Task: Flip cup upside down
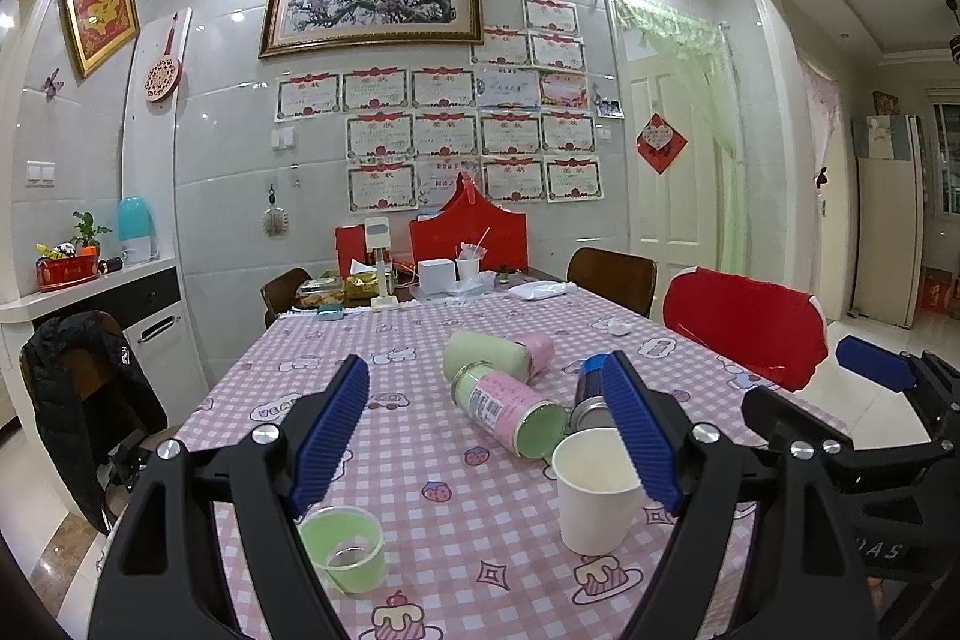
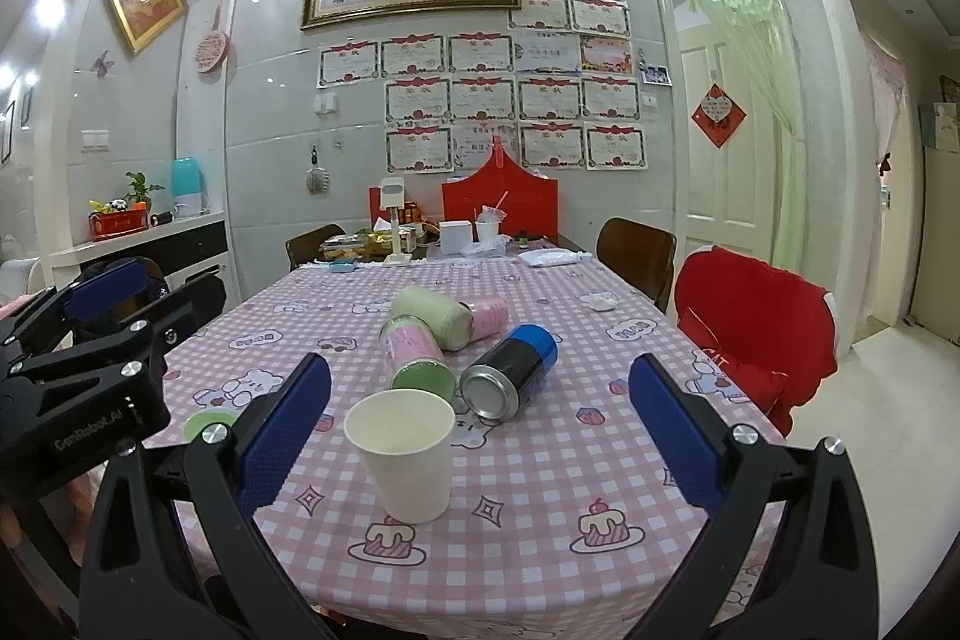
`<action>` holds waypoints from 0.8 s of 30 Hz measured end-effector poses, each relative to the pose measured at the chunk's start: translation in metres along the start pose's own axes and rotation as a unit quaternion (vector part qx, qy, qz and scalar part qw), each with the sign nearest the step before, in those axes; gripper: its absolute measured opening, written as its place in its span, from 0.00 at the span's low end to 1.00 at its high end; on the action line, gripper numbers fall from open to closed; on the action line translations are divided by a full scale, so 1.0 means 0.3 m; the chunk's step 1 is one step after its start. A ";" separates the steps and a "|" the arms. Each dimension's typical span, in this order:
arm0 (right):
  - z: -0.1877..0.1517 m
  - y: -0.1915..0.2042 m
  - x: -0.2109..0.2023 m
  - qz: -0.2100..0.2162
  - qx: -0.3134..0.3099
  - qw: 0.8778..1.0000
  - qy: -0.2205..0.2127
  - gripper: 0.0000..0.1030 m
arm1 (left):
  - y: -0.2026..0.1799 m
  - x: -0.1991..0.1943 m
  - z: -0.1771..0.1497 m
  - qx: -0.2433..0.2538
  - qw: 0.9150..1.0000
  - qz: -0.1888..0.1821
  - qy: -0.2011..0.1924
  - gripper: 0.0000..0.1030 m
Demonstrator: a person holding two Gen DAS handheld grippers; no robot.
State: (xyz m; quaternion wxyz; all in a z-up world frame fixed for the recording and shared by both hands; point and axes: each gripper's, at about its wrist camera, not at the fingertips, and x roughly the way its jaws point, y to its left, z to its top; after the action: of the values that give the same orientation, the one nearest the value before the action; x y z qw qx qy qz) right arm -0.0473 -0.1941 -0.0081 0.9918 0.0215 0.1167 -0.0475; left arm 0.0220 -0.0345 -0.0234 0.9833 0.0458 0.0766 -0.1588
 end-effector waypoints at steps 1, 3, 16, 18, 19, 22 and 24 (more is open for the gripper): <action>-0.002 -0.005 0.004 -0.001 0.002 1.000 0.002 0.93 | -0.002 0.004 -0.003 0.003 1.000 0.003 0.000 0.76; -0.008 -0.011 0.010 -0.004 0.005 1.000 0.005 0.93 | -0.015 0.015 -0.005 0.009 1.000 0.006 0.002 0.76; -0.038 -0.059 0.067 -0.019 0.016 0.999 0.025 0.93 | -0.060 0.083 -0.043 0.029 0.999 0.025 0.016 0.76; -0.048 -0.066 0.084 -0.027 0.016 0.999 0.034 0.93 | -0.069 0.098 -0.053 0.034 0.999 0.033 0.020 0.76; -0.053 -0.069 0.092 -0.031 0.016 0.999 0.037 0.93 | -0.072 0.108 -0.060 0.037 0.998 0.039 0.023 0.76; -0.078 -0.071 0.122 -0.060 0.007 0.997 0.051 0.93 | -0.083 0.135 -0.081 0.043 0.997 0.055 0.032 0.76; -0.097 -0.076 0.147 -0.078 0.000 0.995 0.062 0.93 | -0.088 0.158 -0.098 0.048 0.996 0.070 0.041 0.76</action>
State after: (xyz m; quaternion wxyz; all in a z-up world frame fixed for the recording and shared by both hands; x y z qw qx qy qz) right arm -0.0136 -0.2193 -0.0474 0.9759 0.0157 0.1797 -0.1232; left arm 0.0540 -0.0705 -0.0620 0.9847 0.1044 0.1054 -0.0913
